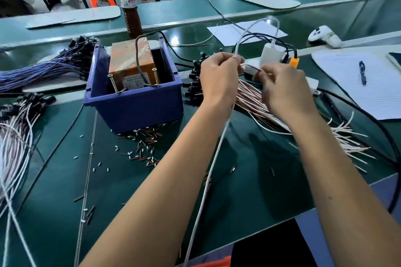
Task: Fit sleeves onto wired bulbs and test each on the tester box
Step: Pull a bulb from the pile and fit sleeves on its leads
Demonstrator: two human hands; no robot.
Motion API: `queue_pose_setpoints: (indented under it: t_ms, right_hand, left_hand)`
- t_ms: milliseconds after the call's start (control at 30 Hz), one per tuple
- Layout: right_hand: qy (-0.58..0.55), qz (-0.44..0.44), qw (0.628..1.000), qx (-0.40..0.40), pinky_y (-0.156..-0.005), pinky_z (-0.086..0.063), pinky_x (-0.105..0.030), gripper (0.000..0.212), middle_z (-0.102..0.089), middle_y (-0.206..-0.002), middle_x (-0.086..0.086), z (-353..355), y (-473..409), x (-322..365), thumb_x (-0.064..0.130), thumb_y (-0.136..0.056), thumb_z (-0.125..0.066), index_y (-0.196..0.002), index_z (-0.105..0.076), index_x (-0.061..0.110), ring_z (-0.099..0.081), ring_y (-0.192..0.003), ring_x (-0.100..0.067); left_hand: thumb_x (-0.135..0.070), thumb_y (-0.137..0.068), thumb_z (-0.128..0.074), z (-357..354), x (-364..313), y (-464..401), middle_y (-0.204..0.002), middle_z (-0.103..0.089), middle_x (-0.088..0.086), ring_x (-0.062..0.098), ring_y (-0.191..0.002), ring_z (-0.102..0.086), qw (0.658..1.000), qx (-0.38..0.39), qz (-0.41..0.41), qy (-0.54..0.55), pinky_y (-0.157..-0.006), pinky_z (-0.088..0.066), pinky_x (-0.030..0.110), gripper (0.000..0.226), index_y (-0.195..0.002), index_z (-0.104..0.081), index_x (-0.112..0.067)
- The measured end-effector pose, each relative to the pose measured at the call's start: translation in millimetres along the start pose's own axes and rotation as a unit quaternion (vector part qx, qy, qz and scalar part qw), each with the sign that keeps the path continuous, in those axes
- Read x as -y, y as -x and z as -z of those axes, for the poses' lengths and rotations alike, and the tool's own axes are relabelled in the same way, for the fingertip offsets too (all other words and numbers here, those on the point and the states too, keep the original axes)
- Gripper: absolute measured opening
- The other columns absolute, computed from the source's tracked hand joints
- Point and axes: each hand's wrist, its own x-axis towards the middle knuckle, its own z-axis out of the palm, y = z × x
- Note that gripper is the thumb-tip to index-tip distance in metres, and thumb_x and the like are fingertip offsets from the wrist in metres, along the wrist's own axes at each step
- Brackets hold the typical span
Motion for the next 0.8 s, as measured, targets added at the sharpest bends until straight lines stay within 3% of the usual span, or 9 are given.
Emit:
queue_pose_setpoints:
  t_ms: [100, 133, 200, 267, 333, 433, 533, 667, 800]
  right_hand:
    - [0.061, 0.060, 0.996, 0.041, -0.066, -0.044, -0.037, 0.020, -0.073, -0.092, -0.021, -12.6, -3.0, 6.4, 0.029, -0.104, -0.057, -0.102, -0.075, 0.018, -0.067, -0.086, -0.043]
    - [0.082, 0.065, 0.992, 0.074, -0.067, -0.049, -0.038, 0.019, -0.073, -0.091, -0.021, -13.9, -5.4, 5.7, 0.030, -0.102, -0.059, -0.102, -0.075, 0.019, -0.068, -0.086, -0.042]
    - [0.118, 0.068, 0.980, 0.147, -0.075, -0.057, -0.041, 0.018, -0.074, -0.095, -0.018, -11.9, -8.8, 4.4, 0.025, -0.099, -0.061, -0.107, -0.077, 0.025, -0.069, -0.089, -0.038]
    - [0.159, 0.070, 0.966, 0.193, -0.084, -0.059, -0.042, 0.026, -0.074, -0.105, -0.015, -7.1, -11.8, 4.2, 0.017, -0.100, -0.059, -0.115, -0.077, 0.027, -0.068, -0.096, -0.035]
    - [0.174, 0.056, 0.957, 0.226, -0.090, -0.057, -0.041, 0.024, -0.074, -0.109, -0.010, -0.6, -17.0, 2.4, 0.020, -0.103, -0.060, -0.121, -0.075, 0.023, -0.068, -0.101, -0.032]
    - [0.182, 0.023, 0.937, 0.297, -0.072, -0.051, -0.034, 0.013, -0.065, -0.079, 0.001, 18.7, -25.2, -0.6, 0.027, -0.104, -0.063, -0.106, -0.075, 0.021, -0.065, -0.082, -0.023]
    - [0.201, 0.008, 0.928, 0.313, -0.056, -0.034, -0.028, 0.030, -0.061, -0.065, 0.007, 50.3, -34.4, -1.7, 0.027, -0.104, -0.064, -0.074, -0.067, 0.028, -0.056, -0.065, -0.012]
    - [0.204, -0.026, 0.930, 0.306, -0.054, -0.038, -0.026, 0.021, -0.064, -0.051, 0.008, 81.7, -39.2, -9.2, 0.024, -0.100, -0.069, -0.081, -0.079, 0.025, -0.057, -0.053, -0.012]
    - [0.172, -0.133, 0.893, 0.395, -0.043, -0.048, -0.025, 0.025, -0.066, -0.053, -0.009, 72.3, -25.5, -24.1, 0.009, -0.104, -0.060, -0.085, -0.076, 0.007, -0.055, -0.038, -0.016]
  left_hand:
    - [-0.012, -0.104, -0.051, -0.1, 4.5, 2.6, -0.063, -0.065, 0.003, 0.008, -0.044, -0.050, 0.999, 0.043, 0.014, 0.009, -0.045, -0.038, 0.021, 0.031, -0.079, -0.070, -0.010]
    - [-0.010, -0.104, -0.050, 1.7, 9.3, 2.1, -0.067, -0.068, 0.003, 0.010, -0.047, -0.055, 0.998, 0.045, 0.008, -0.039, -0.046, -0.042, 0.023, 0.028, -0.084, -0.069, -0.012]
    - [-0.002, -0.096, -0.050, 5.7, 20.9, -1.0, -0.088, -0.074, 0.006, 0.019, -0.074, -0.069, 0.971, 0.063, -0.035, -0.227, -0.065, -0.057, 0.034, 0.028, -0.100, -0.073, -0.018]
    - [-0.003, -0.094, -0.050, 8.0, 31.1, -4.5, -0.105, -0.074, 0.009, 0.028, -0.097, -0.068, 0.915, 0.095, -0.063, -0.386, -0.086, -0.058, 0.037, 0.036, -0.107, -0.078, -0.021]
    - [-0.005, -0.097, -0.053, 8.2, 36.5, -7.0, -0.106, -0.073, 0.010, 0.031, -0.099, -0.068, 0.889, 0.096, -0.063, -0.443, -0.086, -0.058, 0.035, 0.031, -0.103, -0.080, -0.018]
    - [-0.010, -0.100, -0.057, 5.0, 40.4, -13.0, -0.100, -0.075, 0.010, 0.029, -0.092, -0.070, 0.875, 0.075, -0.079, -0.471, -0.079, -0.059, 0.036, 0.023, -0.098, -0.080, -0.010]
    - [-0.014, -0.103, -0.060, 1.3, 42.1, -16.2, -0.092, -0.076, 0.008, 0.025, -0.084, -0.071, 0.864, 0.054, -0.089, -0.493, -0.078, -0.062, 0.037, 0.021, -0.099, -0.079, -0.008]
    - [-0.017, -0.103, -0.062, -3.8, 47.8, -15.4, -0.090, -0.073, 0.009, 0.026, -0.083, -0.070, 0.882, 0.016, -0.081, -0.465, -0.075, -0.063, 0.039, 0.019, -0.098, -0.077, -0.008]
    - [-0.022, -0.102, -0.066, -5.8, 53.3, -13.7, -0.084, -0.066, 0.004, 0.025, -0.082, -0.066, 0.875, 0.007, -0.098, -0.473, -0.071, -0.058, 0.034, 0.016, -0.097, -0.075, -0.010]
